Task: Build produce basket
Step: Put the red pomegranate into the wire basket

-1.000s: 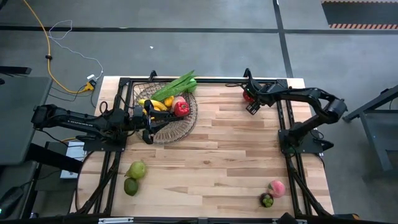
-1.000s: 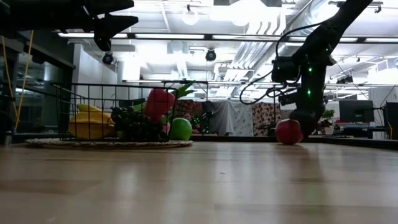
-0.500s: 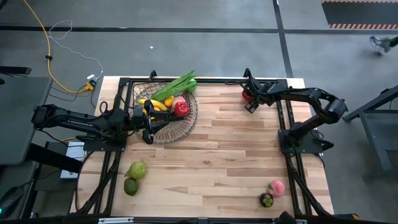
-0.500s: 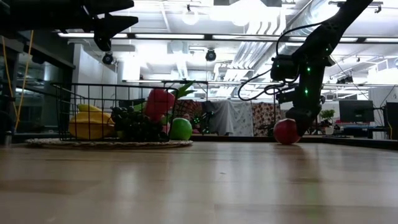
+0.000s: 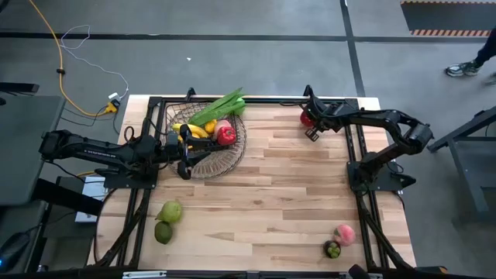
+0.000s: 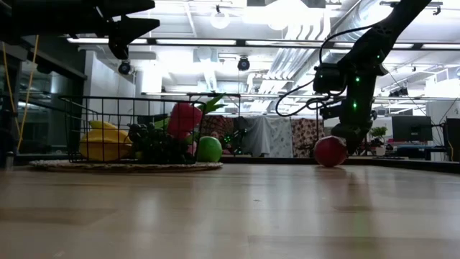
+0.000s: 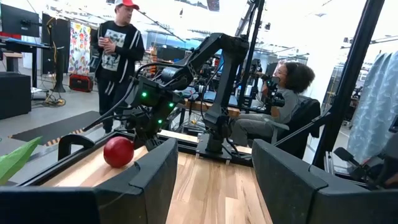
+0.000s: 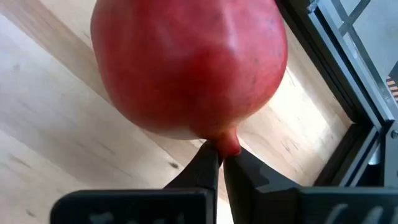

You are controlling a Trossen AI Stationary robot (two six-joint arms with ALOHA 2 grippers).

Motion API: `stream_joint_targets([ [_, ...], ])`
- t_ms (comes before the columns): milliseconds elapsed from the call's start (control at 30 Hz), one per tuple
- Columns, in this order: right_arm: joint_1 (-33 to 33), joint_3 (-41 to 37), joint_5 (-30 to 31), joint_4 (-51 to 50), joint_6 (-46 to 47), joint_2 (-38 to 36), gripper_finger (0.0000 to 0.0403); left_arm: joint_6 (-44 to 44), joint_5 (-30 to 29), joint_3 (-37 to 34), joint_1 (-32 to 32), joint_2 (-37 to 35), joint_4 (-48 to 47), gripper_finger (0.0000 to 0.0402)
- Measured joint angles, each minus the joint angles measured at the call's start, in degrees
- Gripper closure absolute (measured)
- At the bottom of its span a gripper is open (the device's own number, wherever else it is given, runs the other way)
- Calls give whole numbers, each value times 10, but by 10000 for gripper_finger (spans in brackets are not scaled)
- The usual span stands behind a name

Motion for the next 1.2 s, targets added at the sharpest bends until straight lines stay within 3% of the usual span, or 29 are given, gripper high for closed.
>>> stream_joint_targets([
  [333, 42, 0, 0, -78, 40, -90, 402, 0, 0, 0, 0, 0, -1, 206],
  [700, 163, -45, -28, -45, 122, -238, 403, 0, 2, 0, 0, 0, -2, 206],
  [933, 242, -81, -37, 115, 137, -294, 403, -10, 2, 0, 0, 0, -2, 206],
  [1200, 316, -176, -59, 376, 149, -298, 403, -20, 2, 0, 0, 0, -4, 206],
])
